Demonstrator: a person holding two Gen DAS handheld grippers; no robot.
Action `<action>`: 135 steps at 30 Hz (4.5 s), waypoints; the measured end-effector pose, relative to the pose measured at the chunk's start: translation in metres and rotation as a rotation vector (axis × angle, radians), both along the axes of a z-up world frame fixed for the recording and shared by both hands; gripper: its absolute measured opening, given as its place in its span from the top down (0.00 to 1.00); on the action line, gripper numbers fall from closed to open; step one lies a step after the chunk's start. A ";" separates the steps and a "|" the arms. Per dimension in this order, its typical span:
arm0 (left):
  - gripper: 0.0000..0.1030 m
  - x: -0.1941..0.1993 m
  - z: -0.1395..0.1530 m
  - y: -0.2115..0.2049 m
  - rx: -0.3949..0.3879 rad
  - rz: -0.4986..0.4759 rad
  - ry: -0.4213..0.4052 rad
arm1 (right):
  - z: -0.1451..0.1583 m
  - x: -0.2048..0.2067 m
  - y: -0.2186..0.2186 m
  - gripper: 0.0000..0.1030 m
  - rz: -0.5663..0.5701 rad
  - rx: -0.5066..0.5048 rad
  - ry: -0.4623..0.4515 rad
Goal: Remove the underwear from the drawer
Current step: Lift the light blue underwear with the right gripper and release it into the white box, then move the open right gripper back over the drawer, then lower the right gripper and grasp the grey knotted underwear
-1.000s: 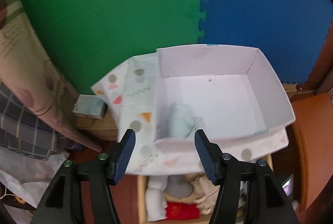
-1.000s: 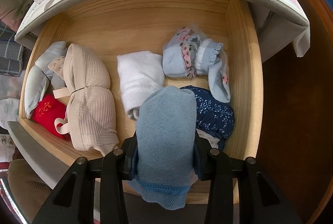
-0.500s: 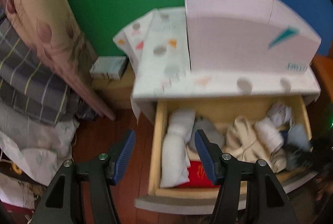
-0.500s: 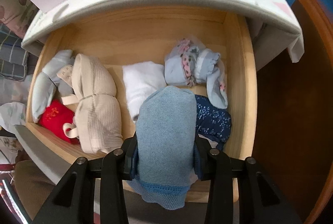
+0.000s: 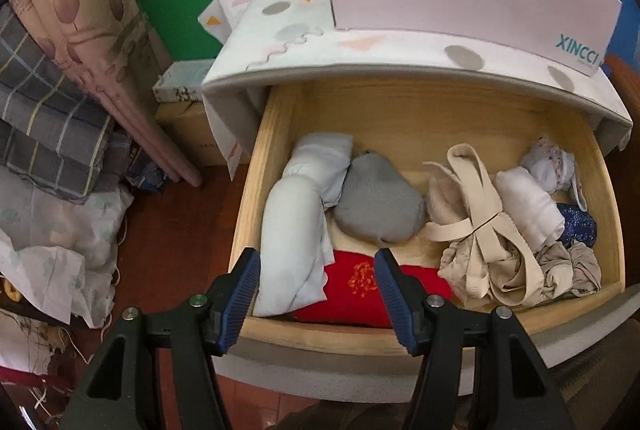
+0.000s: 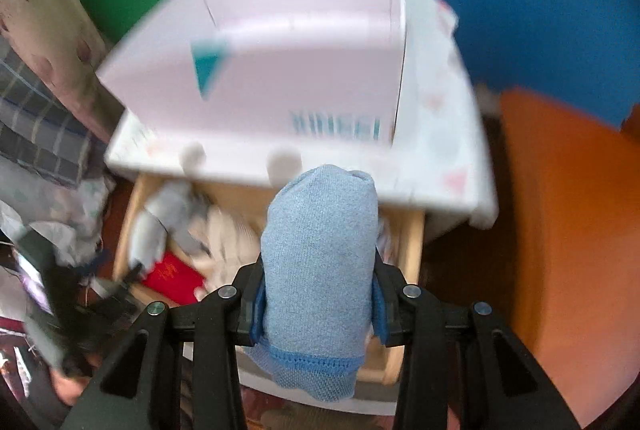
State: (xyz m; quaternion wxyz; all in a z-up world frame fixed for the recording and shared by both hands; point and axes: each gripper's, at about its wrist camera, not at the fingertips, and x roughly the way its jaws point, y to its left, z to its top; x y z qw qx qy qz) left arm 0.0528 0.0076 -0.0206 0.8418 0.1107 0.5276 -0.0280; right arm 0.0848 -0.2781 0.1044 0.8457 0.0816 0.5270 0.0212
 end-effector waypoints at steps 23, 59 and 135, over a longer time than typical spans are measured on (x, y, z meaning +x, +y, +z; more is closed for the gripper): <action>0.41 0.009 -0.011 0.028 -0.102 0.095 0.061 | -0.006 0.186 0.011 0.62 -0.028 -0.077 0.094; 0.41 0.011 -0.016 0.036 -0.168 0.127 0.098 | -0.098 0.012 0.026 0.36 0.160 -0.076 0.448; 0.41 0.034 -0.039 0.034 -0.271 0.109 0.379 | -0.176 0.002 0.005 0.39 -0.084 -0.012 0.406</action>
